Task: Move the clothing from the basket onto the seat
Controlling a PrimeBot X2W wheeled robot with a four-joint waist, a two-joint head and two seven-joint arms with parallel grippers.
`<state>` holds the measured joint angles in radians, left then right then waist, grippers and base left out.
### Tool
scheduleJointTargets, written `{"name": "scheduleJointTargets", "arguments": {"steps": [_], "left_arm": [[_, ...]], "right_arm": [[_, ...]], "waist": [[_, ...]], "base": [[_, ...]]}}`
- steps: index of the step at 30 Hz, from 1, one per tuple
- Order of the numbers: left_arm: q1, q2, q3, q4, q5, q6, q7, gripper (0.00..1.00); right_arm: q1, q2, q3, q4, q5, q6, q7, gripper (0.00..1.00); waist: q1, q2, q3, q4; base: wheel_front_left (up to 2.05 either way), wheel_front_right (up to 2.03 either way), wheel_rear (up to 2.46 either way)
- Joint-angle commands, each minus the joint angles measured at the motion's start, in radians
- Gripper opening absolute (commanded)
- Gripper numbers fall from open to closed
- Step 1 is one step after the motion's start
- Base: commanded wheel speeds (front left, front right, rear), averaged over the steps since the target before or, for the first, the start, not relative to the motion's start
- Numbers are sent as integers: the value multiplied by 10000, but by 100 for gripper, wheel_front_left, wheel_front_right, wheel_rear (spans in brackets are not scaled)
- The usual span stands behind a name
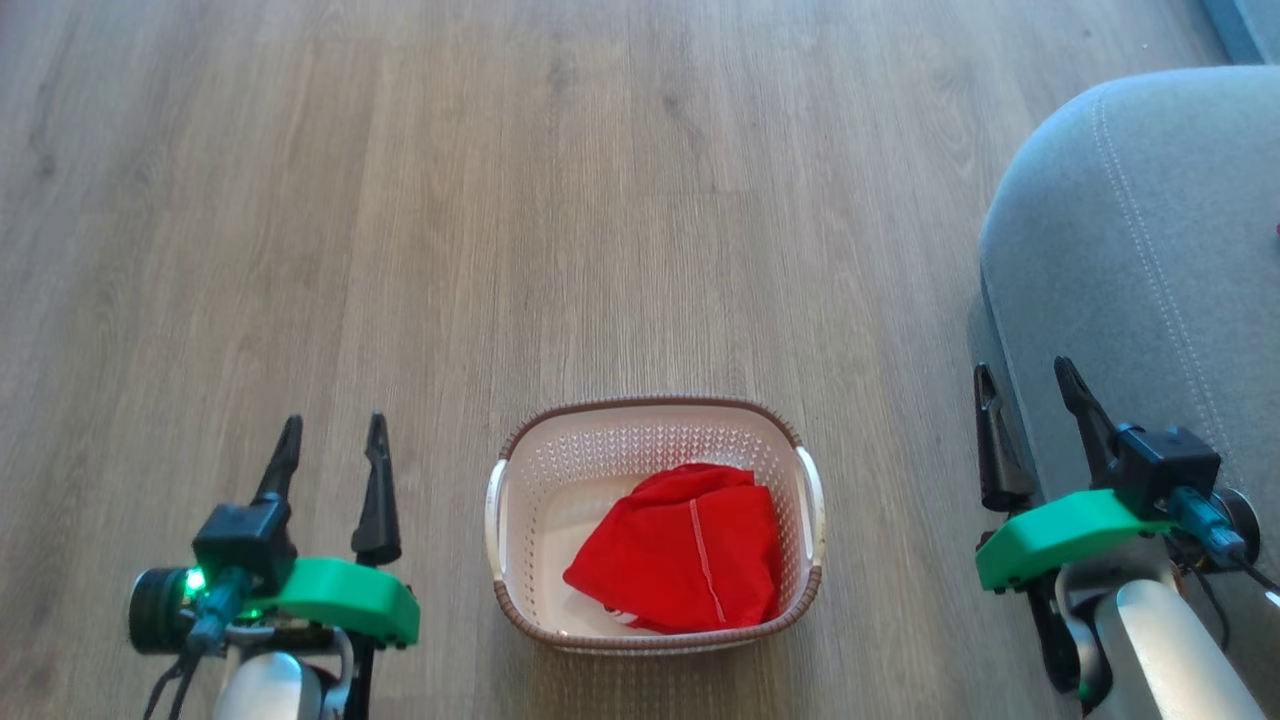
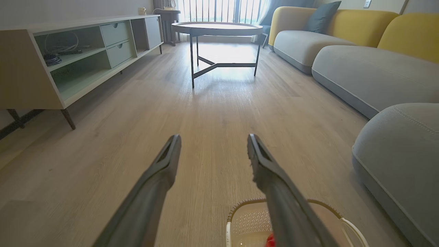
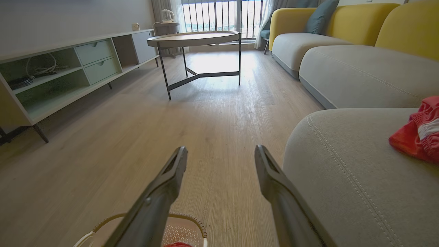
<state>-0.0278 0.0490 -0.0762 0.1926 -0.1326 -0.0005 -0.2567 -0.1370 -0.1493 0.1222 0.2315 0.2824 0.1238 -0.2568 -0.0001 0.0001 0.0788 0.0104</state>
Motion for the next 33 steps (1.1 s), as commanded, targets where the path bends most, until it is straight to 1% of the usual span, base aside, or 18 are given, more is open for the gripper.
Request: {"name": "scheduleJointTargets", "arguments": {"steps": [1,6,11,12,16,22,26,33], "left_arm": [[-336,15,246,-296,39,-12,-51,100],[-521,14,-28,-207,-10,16,-51,100],[-845,13,-565,49,-62,-33,-51,100],[-1006,13,-834,187,-90,-54,-51,100],[-1371,13,-1425,701,59,-192,-51,100],[-2228,13,-2360,1394,-5,-321,-51,100],[-2931,13,-2820,1874,-190,-322,-51,100],[-4313,13,-3627,3260,-285,-532,-51,100]], "right_arm": [[-333,-36,181,-369,-51,69,-49,100],[-753,-81,251,-580,-198,69,-49,100],[-1181,-50,241,-828,-288,69,-49,100],[-1364,-13,243,-935,-318,69,-49,100],[-1802,67,379,-1087,-360,69,-49,100],[-2516,141,560,-1269,-396,69,-49,100],[-3057,207,856,-1382,-496,69,-49,100],[-3774,504,1147,-1519,-474,69,-49,100]], "waist": [[1,-1,111,-36],[1,-1,693,-186],[1,-1,1428,-325],[1,-1,1749,-388],[1,-1,2466,-617],[1,-1,3617,-991],[1,-1,4483,-1323],[1,-1,5700,-1811]], "base": [[0,0,0],[0,0,0],[0,0,0],[0,0,0],[0,0,0],[0,0,0],[0,0,0],[0,0,0]]}}
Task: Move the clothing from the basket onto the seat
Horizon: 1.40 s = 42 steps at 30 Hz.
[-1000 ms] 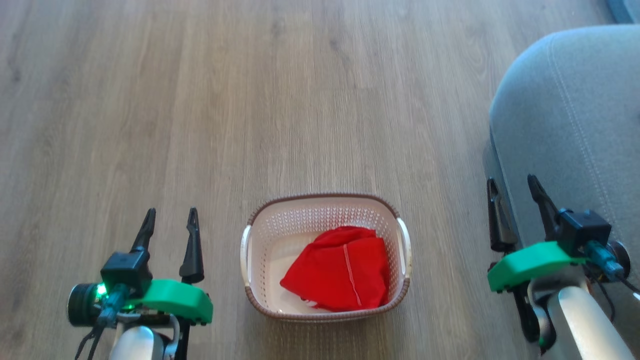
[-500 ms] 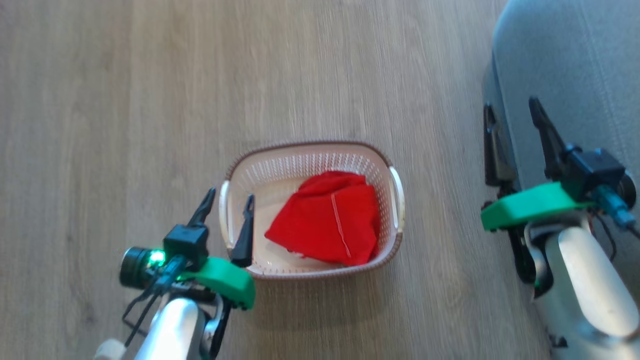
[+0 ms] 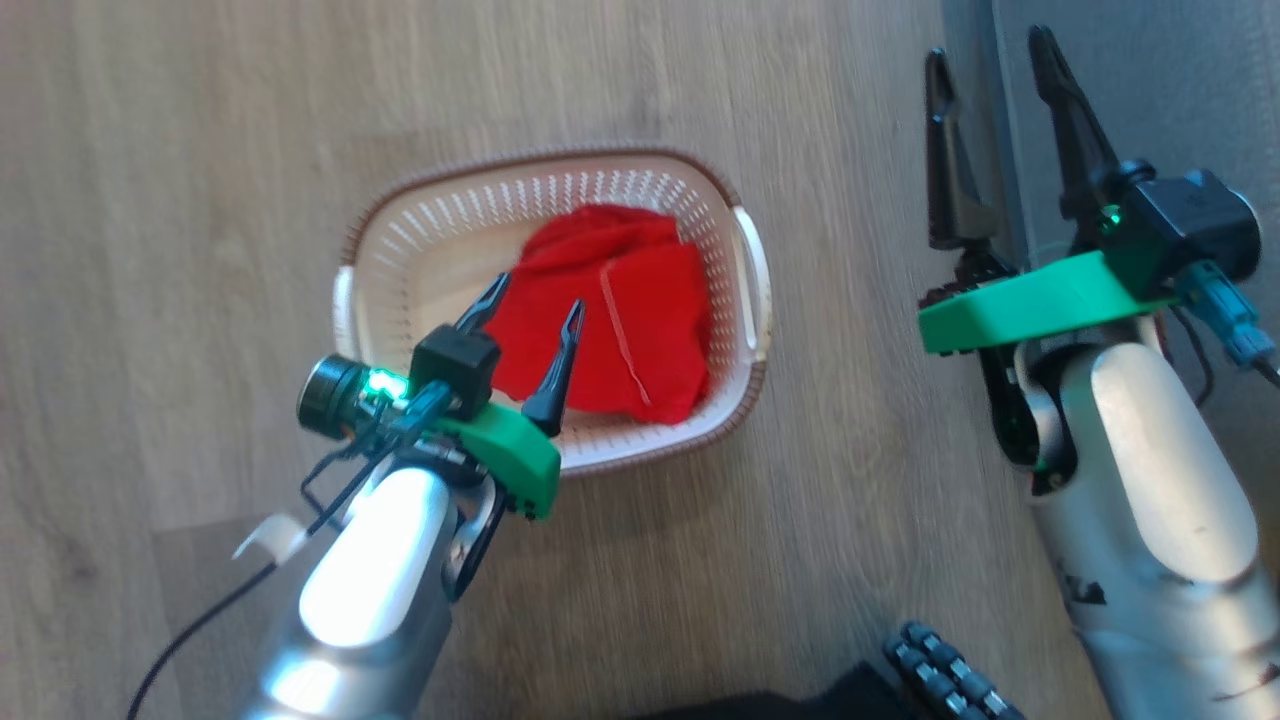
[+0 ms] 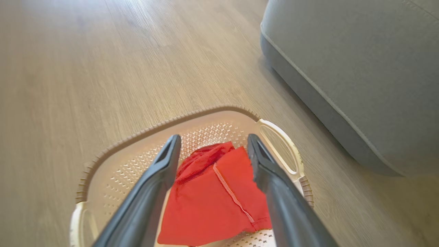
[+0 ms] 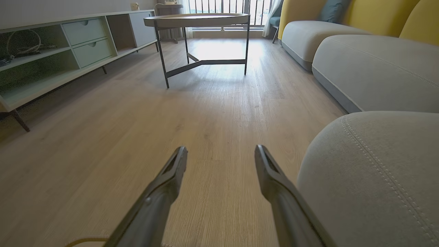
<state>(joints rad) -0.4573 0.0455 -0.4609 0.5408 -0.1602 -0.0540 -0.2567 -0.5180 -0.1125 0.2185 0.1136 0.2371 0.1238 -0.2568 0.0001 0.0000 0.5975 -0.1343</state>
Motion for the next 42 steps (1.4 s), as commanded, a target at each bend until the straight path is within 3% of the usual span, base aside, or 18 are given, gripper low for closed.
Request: {"name": "scheduleJointTargets", "arguments": {"steps": [1,10,24,33,42], "left_arm": [[-242,47,69,30,12,-56,-51,100],[-2554,65,-1070,2444,606,-528,-51,100],[-4911,308,-2462,5187,1001,-759,254,100],[-5797,756,-3497,6343,561,-765,899,100],[-6166,926,-3764,6949,219,-766,1355,100]], "right_arm": [[-45,167,242,-348,-24,69,-49,100],[-712,426,481,-519,46,69,-49,100],[-1236,615,837,-697,546,69,-49,100],[-1286,620,1066,-853,1223,69,-49,100],[-1223,621,1012,-934,1448,69,-49,100]], "waist": [[-1,0,690,-421],[-1,0,1978,-928],[-1,0,3157,-1858],[-1,0,3624,-2495],[-1,0,3807,-2641]], "base": [[0,0,0],[0,0,0],[0,0,0],[0,0,0],[0,0,0]]}}
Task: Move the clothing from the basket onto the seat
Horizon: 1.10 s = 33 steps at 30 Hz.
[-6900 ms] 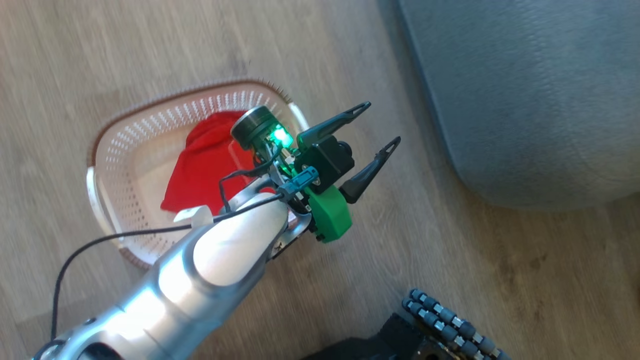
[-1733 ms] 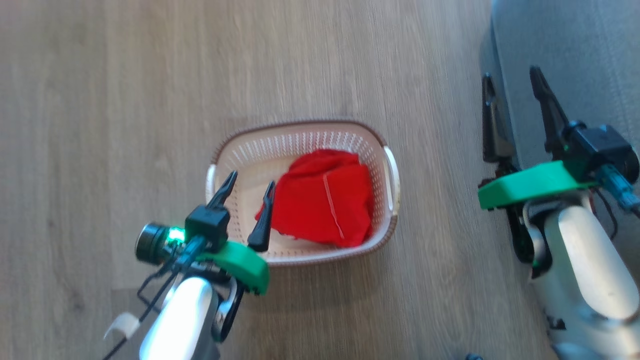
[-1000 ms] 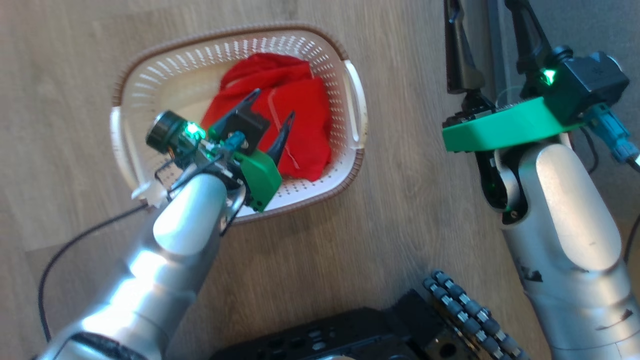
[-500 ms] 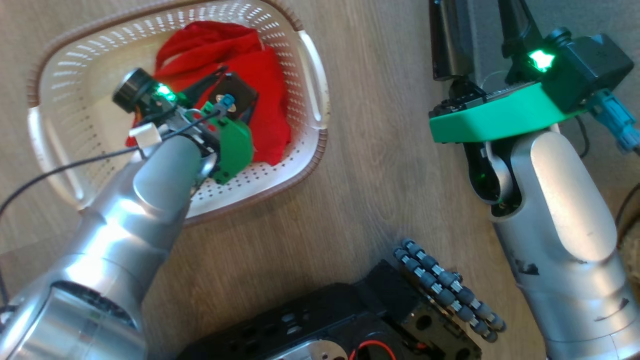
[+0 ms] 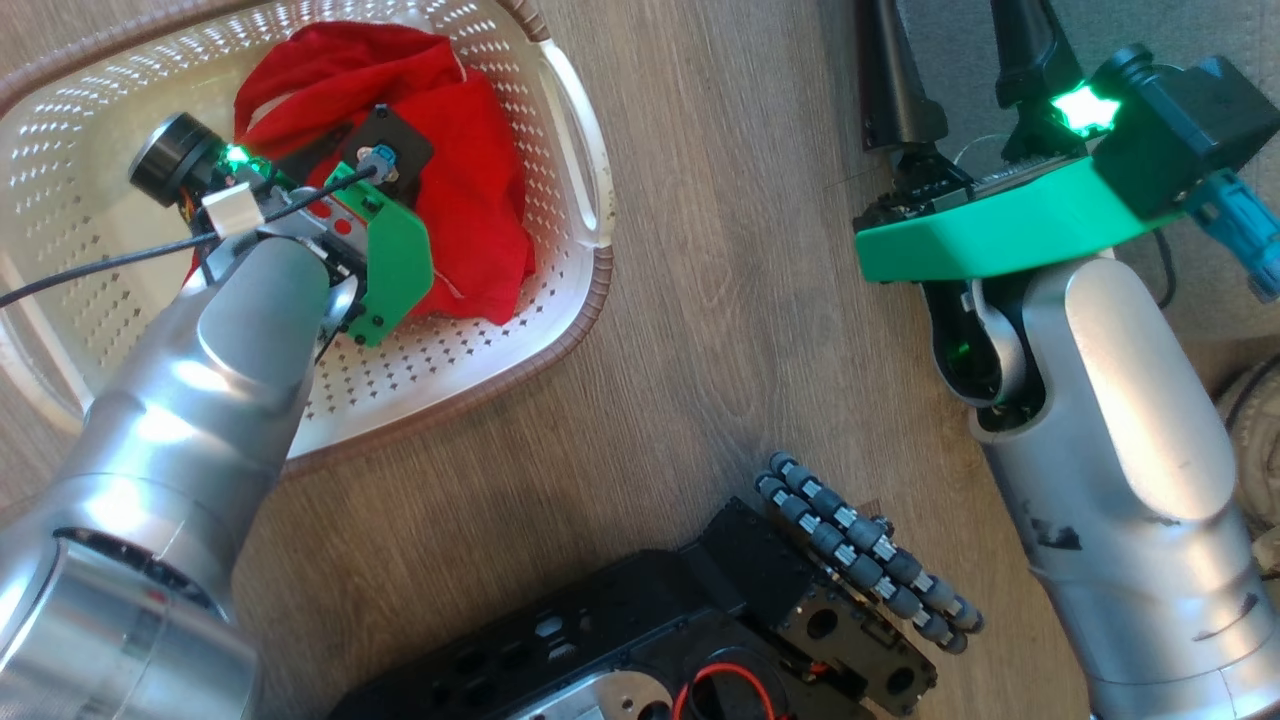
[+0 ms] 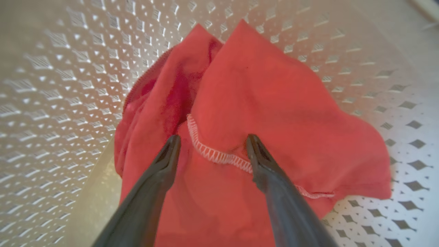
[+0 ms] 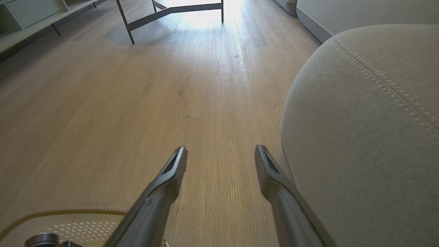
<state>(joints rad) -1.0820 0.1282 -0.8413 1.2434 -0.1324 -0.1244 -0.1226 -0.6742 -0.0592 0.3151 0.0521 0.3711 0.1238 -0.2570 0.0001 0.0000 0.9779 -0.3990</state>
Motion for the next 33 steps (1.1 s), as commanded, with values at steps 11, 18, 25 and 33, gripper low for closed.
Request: {"name": "scheduleJointTargets", "arguments": {"steps": [11,18,25,33], "left_arm": [[261,-91,-295,105,-916,-63,372,0],[508,-321,-344,-90,-1489,-63,-67,0],[1024,-553,-184,-256,-1994,-63,-939,0],[1741,-735,-91,-866,-2457,-54,-1335,0]], "right_arm": [[171,89,-72,-252,85,69,-47,100],[185,89,-304,-70,-246,69,-47,100],[336,89,-464,149,-720,69,-47,100],[778,37,-490,488,-1178,69,-47,100]], "waist": [[-1,0,-222,89],[-1,0,-772,405],[-1,0,-1699,851],[-1,0,-3015,1496]], "base": [[0,0,0],[0,0,0],[0,0,0],[0,0,0]]}}
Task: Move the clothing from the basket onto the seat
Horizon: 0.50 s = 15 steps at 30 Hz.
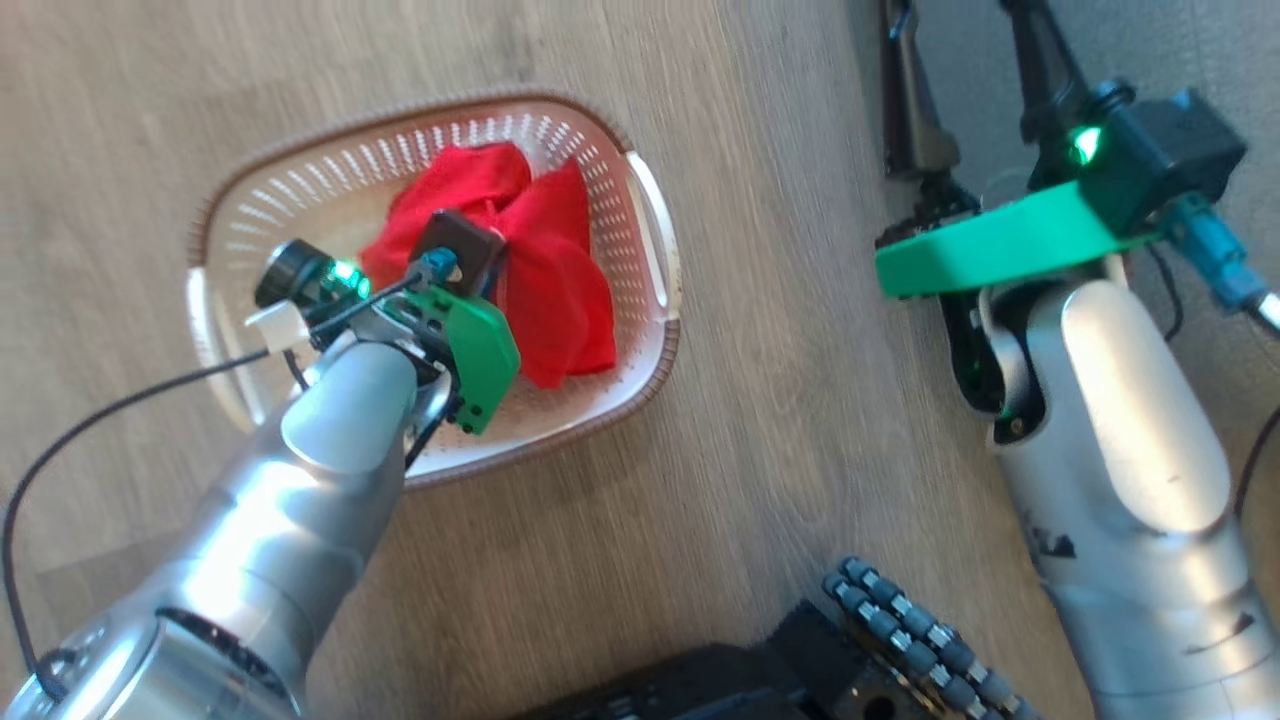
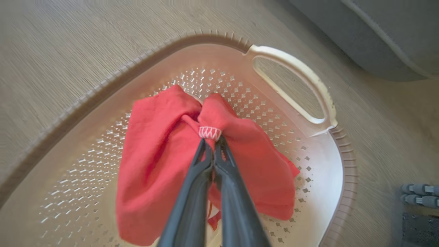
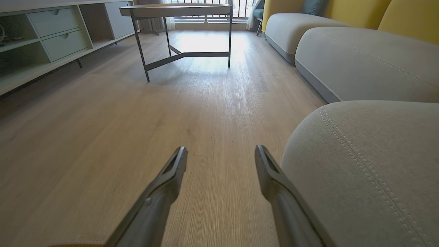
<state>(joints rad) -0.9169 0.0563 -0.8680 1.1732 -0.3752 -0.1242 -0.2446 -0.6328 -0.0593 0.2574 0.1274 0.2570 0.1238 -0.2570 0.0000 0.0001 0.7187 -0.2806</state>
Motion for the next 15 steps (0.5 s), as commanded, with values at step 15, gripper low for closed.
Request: {"name": "scheduleJointTargets", "arguments": {"steps": [15], "left_arm": [[2059,-58,1370,-3527,-617,467,-170,0]], "right_arm": [[1477,-585,123,451,-45,69,-47,100]], "waist": [[0,-1,-3062,1725]], "base": [[0,0,0]]}}
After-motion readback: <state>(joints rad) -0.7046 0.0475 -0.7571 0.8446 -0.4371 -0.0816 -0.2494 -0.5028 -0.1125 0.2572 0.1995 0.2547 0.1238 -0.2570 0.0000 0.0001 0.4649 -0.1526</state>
